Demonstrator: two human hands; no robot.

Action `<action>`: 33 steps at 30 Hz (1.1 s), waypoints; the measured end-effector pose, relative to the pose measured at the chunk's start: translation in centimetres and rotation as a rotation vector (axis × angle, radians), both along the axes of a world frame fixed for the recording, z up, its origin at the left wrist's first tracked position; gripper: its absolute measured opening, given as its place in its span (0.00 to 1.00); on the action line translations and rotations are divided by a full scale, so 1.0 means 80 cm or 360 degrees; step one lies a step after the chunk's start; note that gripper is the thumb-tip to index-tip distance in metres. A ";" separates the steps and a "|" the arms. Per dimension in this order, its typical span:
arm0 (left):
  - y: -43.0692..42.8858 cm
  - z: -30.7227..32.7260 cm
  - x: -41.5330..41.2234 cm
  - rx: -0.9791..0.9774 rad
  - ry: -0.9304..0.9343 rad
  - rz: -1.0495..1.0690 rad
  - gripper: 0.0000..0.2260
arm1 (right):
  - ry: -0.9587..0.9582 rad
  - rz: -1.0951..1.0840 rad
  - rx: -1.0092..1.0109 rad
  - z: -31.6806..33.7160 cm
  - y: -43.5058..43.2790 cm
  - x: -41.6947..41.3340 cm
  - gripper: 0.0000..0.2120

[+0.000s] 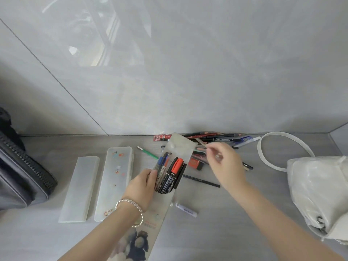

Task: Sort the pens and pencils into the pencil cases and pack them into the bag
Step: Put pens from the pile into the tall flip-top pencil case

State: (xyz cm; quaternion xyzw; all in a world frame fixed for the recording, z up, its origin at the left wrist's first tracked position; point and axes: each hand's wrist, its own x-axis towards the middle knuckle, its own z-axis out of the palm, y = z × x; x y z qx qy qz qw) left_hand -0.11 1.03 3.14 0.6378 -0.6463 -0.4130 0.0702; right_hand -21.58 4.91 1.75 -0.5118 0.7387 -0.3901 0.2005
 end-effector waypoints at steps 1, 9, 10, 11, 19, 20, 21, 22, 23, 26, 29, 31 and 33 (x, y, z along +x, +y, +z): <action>-0.006 -0.002 -0.002 0.0000 0.0008 0.0012 0.14 | 0.0034 -0.0126 0.0187 -0.008 -0.009 -0.025 0.09; -0.022 -0.006 -0.021 -0.0051 0.0033 0.0040 0.14 | 0.0255 -0.0412 0.1108 -0.066 -0.057 -0.154 0.12; -0.022 -0.005 -0.021 -0.0051 0.0044 0.0051 0.13 | 0.0249 -0.0390 0.1120 -0.070 -0.061 -0.154 0.12; -0.023 -0.005 -0.022 -0.0052 0.0054 0.0059 0.13 | 0.0240 -0.0393 0.1126 -0.073 -0.065 -0.152 0.12; -0.014 -0.006 -0.020 -0.0006 0.0037 0.0042 0.13 | -0.0347 -0.0989 0.0936 -0.090 -0.068 -0.148 0.21; -0.012 -0.005 -0.021 -0.0007 0.0031 0.0037 0.13 | -0.0436 -0.1057 0.0903 -0.092 -0.067 -0.148 0.23; -0.011 -0.003 -0.022 -0.0012 0.0029 0.0033 0.13 | -0.0495 -0.1113 0.0852 -0.090 -0.066 -0.147 0.24; -0.010 -0.002 -0.022 -0.0017 0.0032 0.0031 0.13 | -0.0531 -0.1163 0.0773 -0.086 -0.065 -0.143 0.25; -0.009 0.000 -0.022 -0.0026 0.0041 0.0029 0.14 | -0.0556 -0.1204 0.0657 -0.079 -0.062 -0.136 0.25; -0.007 0.004 -0.020 -0.0045 0.0096 0.0035 0.14 | -0.0630 -0.1193 0.0214 -0.052 -0.052 -0.117 0.28; -0.004 0.007 -0.018 -0.0043 0.0117 0.0029 0.13 | -0.0709 -0.1061 -0.0204 -0.012 -0.046 -0.093 0.29; 0.002 0.008 -0.016 -0.0040 0.0136 0.0016 0.13 | -0.0800 -0.0931 -0.0419 0.023 -0.035 -0.069 0.26; 0.008 0.009 -0.017 -0.0027 0.0140 -0.0005 0.12 | -0.0912 -0.0737 -0.0540 0.057 -0.021 -0.036 0.24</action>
